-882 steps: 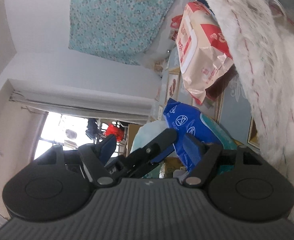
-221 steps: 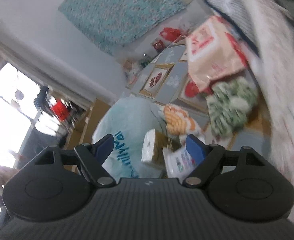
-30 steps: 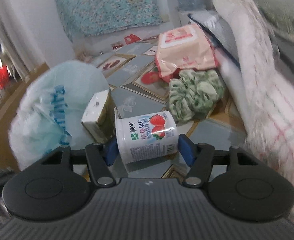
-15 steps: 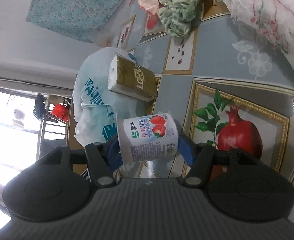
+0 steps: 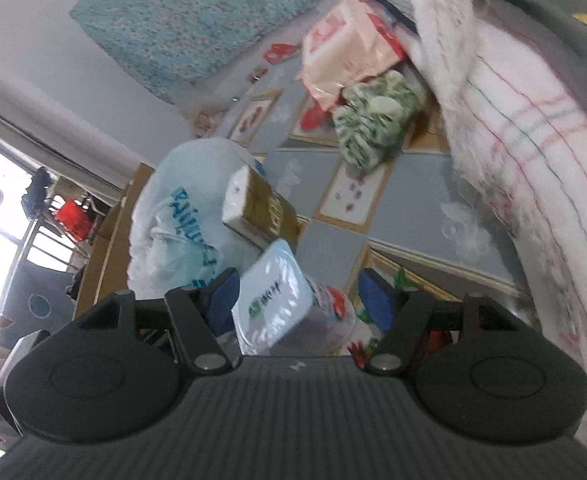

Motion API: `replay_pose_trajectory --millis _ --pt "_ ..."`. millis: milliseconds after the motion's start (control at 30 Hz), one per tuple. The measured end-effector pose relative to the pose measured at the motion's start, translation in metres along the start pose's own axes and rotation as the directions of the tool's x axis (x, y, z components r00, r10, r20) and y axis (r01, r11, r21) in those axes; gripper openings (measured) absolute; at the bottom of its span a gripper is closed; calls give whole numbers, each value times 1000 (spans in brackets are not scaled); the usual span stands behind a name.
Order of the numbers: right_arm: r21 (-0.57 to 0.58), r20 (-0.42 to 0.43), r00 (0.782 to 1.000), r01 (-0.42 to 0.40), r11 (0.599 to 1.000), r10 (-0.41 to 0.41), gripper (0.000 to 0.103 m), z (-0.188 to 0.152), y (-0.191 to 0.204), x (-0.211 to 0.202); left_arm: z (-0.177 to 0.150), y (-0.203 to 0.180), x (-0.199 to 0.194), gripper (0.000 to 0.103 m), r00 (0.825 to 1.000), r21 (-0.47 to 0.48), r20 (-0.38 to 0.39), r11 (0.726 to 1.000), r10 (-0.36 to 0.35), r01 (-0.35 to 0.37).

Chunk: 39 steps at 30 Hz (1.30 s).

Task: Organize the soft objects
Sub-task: 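Grasp the white yogurt cup by its lid with the right gripper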

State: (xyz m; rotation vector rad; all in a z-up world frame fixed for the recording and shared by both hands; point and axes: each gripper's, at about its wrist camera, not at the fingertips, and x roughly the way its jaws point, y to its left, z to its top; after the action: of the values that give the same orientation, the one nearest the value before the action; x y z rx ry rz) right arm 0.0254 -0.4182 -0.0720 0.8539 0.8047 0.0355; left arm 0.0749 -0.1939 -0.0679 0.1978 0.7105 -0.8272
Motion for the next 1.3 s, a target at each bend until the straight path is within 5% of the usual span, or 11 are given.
replay_pose_trajectory --millis 167,533,1300 --pt "-1 -29 999 -30 1000 30 46 4 -9 9 3 -7 10 72 1000 16 2 1000 27 -27" --pt "13 -19 996 -91 996 91 25 -1 -18 9 7 -12 19 60 999 9 26 999 34 -34" --pt "-25 -14 989 -147 989 147 25 -11 7 -4 16 -10 -14 57 997 -42 65 998 43 -40"
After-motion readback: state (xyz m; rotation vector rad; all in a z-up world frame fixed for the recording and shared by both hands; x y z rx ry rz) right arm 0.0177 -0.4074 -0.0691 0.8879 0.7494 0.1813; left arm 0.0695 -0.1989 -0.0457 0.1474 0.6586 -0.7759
